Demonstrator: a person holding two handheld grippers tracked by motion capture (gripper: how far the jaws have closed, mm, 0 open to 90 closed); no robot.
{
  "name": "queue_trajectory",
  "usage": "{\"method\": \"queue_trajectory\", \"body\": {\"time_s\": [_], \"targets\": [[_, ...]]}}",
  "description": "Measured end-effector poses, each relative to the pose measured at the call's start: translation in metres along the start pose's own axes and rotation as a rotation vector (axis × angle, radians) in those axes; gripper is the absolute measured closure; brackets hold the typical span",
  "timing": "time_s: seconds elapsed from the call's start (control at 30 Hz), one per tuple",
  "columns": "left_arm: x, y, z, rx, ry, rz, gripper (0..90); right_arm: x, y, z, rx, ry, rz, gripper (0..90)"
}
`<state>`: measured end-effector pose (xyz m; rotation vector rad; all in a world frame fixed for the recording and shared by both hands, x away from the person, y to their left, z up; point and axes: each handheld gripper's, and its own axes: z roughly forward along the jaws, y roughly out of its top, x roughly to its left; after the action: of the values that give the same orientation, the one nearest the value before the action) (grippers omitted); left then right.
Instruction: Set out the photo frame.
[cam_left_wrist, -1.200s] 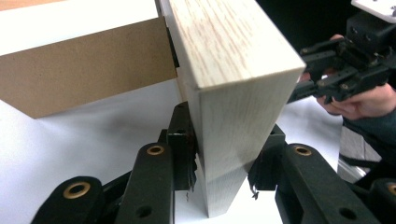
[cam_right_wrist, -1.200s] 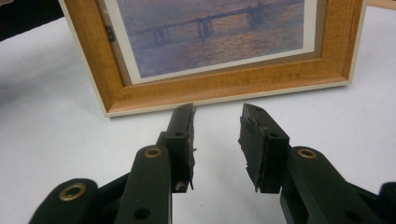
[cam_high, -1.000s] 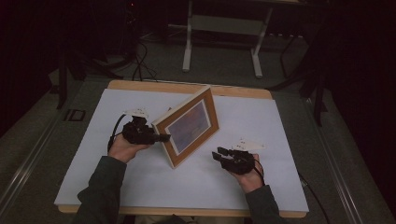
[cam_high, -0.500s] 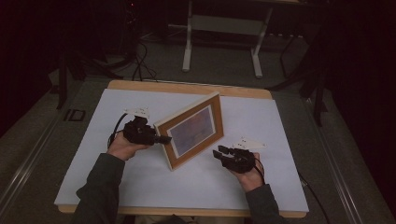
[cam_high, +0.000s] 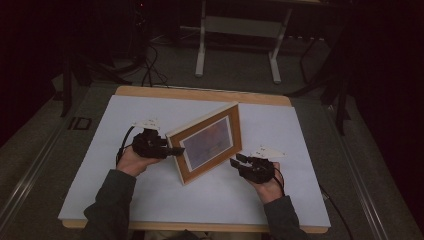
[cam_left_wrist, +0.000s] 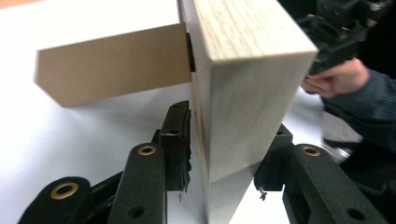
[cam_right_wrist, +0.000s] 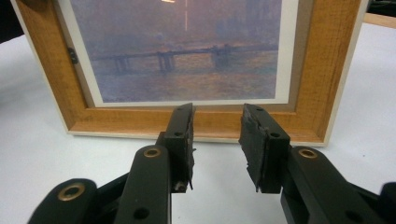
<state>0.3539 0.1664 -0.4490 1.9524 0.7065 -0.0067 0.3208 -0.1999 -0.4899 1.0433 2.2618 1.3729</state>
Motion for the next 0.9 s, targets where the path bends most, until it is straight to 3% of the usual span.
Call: {"method": "queue_trajectory", "body": {"time_s": [0.13,0.37,0.43,0.63,0.73,0.9], "targets": [[-0.009,-0.005,-0.001,-0.055,0.087,-0.031,61.0,-0.003,0.001,0.0,-0.004,-0.018,0.006,63.0],[-0.03,-0.012,0.002,-0.102,0.203,-0.055,64.4,-0.014,0.007,0.001,-0.018,-0.072,0.016,63.0],[-0.036,-0.013,0.003,-0.106,0.259,-0.056,64.5,-0.017,0.01,0.002,-0.018,-0.083,0.016,63.5],[-0.045,-0.02,0.003,-0.124,0.335,-0.08,65.2,-0.031,0.021,0.009,-0.022,-0.123,0.027,64.4],[-0.049,-0.022,0.002,-0.127,0.348,-0.093,65.2,-0.042,0.027,0.015,-0.025,-0.141,0.037,63.4],[-0.051,-0.025,0.003,-0.128,0.37,-0.107,67.1,-0.057,0.036,0.025,-0.035,-0.117,0.044,60.5]]}}
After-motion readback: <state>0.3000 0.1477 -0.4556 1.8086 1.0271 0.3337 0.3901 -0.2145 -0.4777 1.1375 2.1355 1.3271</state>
